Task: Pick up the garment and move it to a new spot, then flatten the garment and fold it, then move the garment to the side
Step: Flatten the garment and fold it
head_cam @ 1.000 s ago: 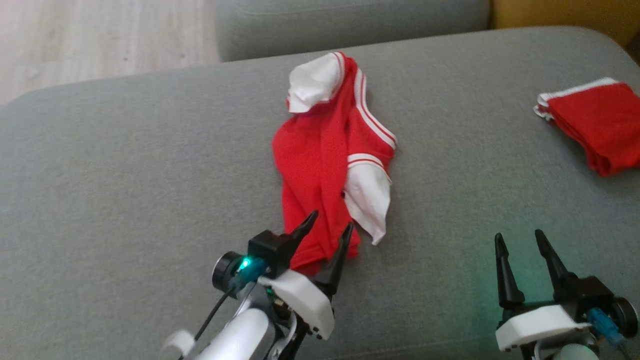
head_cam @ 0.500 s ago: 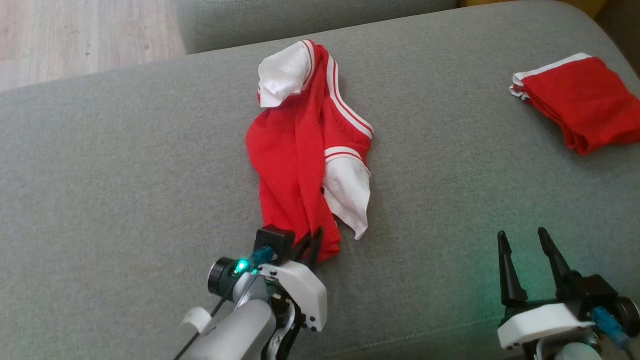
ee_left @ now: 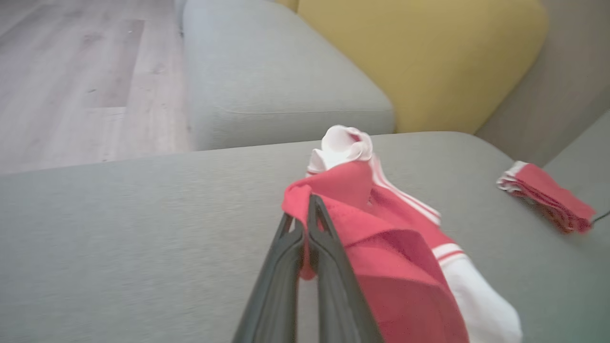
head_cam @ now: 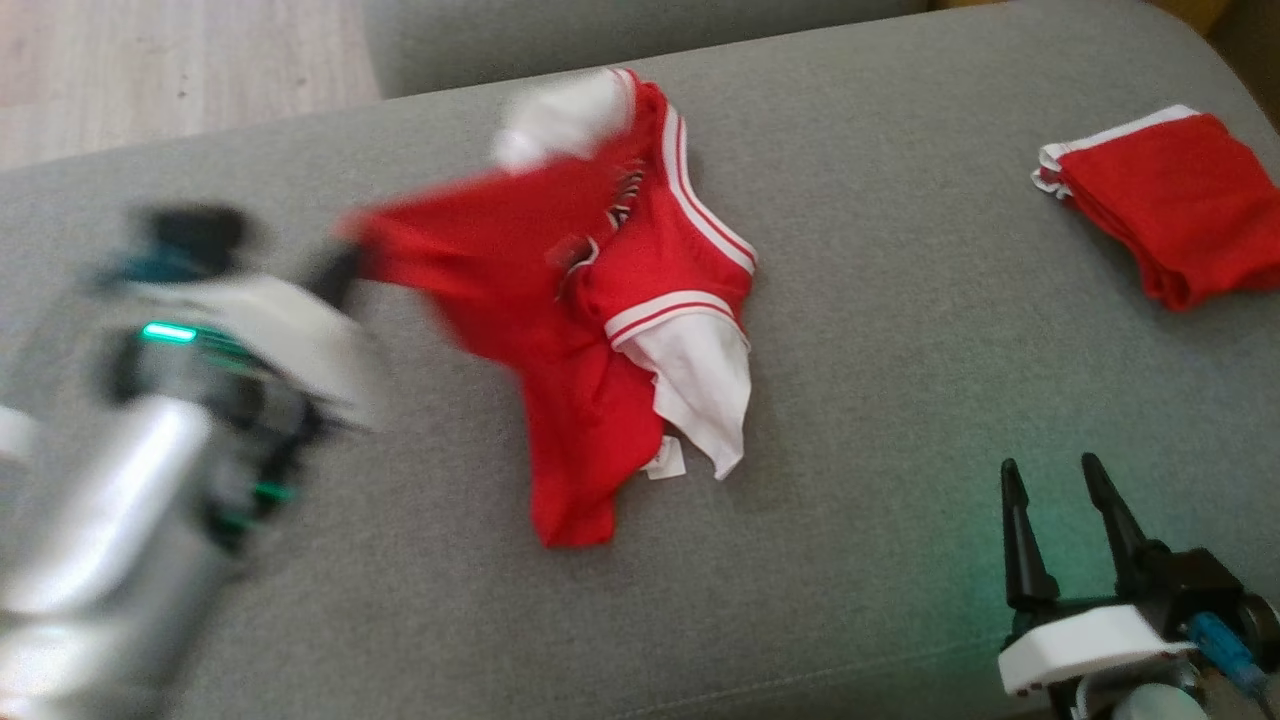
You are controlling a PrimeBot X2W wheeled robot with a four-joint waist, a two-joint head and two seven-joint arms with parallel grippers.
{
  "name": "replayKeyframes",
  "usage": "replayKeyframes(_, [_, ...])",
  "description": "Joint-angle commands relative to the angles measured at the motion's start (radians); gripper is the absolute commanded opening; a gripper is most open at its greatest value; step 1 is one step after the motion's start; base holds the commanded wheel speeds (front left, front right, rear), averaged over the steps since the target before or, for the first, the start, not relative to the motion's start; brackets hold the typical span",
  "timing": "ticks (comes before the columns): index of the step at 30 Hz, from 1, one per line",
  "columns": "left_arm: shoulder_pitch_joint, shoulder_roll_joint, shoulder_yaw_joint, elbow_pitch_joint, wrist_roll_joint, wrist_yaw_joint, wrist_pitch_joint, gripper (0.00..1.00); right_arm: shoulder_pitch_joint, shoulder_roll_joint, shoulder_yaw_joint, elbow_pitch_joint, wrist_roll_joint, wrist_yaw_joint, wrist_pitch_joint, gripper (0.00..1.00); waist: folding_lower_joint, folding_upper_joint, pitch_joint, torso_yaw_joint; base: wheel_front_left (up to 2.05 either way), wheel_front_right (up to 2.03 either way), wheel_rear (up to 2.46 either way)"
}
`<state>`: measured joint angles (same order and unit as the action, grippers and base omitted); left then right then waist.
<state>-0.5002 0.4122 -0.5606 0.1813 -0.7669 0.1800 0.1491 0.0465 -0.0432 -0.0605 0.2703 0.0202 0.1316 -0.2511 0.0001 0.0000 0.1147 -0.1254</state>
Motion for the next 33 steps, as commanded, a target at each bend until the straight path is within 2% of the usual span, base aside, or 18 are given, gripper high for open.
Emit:
replayKeyframes(1, [-0.068,0.092,0.079,-0.032,-0.017,0.012,0.057,0.00,-0.049,-0.007,0.034,-0.028,0.013,-0.001,-0.011,1.00,-0.0001,0.0000,0.011,-0.016,0.00,0.00,0.00])
replayKeyframes(2, [-0.082,0.133,0.098,-0.026,-0.011,0.020,0.074,0.00,-0.056,-0.007,0.038,-0.026,0.016,-0.001,-0.011,1.00,-0.0001,0.0000,0.015,-0.024,0.00,0.00,0.00])
replayKeyframes(3, [-0.082,0.133,0.098,-0.026,-0.011,0.020,0.074,0.00,-0.056,-0.007,0.038,-0.026,0.016,-0.001,-0.011,1.00,-0.0001,0.0000,0.015,-0.024,0.00,0.00,0.00])
replayKeyframes(6, [-0.119,0.215,0.136,0.020,0.002,0.038,0.111,0.00,-0.068,-0.007,0.040,-0.022,0.023,-0.001,-0.011,1.00,-0.0001,0.0000,0.027,-0.044,0.00,0.00,0.00])
replayKeyframes(9, [-0.168,0.261,0.156,0.095,0.034,0.054,0.104,0.00,-0.074,-0.007,0.043,-0.016,0.025,-0.001,-0.011,1.00,-0.0001,0.0000,0.038,-0.064,0.00,0.00,0.00])
replayKeyframes(13, [-0.223,0.284,0.157,0.205,0.070,0.058,0.084,0.00,-0.085,-0.007,0.049,-0.009,0.029,-0.001,-0.011,1.00,-0.0001,0.0000,0.048,-0.094,0.00,0.00,0.00])
replayKeyframes(20, [-0.311,0.318,0.074,0.325,0.201,0.062,0.074,0.00,-0.078,-0.007,0.039,-0.006,0.031,-0.001,-0.011,1.00,-0.0001,0.0000,0.053,-0.109,0.00,0.00,0.00])
replayKeyframes(21, [-0.321,0.314,0.069,0.345,0.210,0.063,0.066,0.23,-0.078,-0.007,0.039,-0.005,0.031,-0.001,-0.011,1.00,-0.0001,0.0000,0.053,-0.107,0.00,0.00,0.00])
replayKeyframes(23, [-0.334,0.302,0.056,0.383,0.221,0.059,0.056,1.00,-0.080,-0.007,0.041,-0.003,0.032,-0.001,-0.011,1.00,-0.0001,0.0000,0.052,-0.104,0.00,0.00,0.00])
replayKeyframes(28, [-0.359,0.272,0.032,0.375,0.246,0.049,0.001,1.00,-0.077,-0.007,0.032,-0.011,0.032,-0.001,-0.011,1.00,-0.0001,0.0000,0.032,-0.078,0.00,0.00,0.00])
replayKeyframes(33, [-0.357,0.251,0.042,0.231,0.237,0.063,-0.043,1.00,-0.047,-0.007,0.006,-0.038,0.016,-0.001,-0.011,1.00,-0.0001,0.0000,-0.007,-0.019,0.00,0.00,0.00])
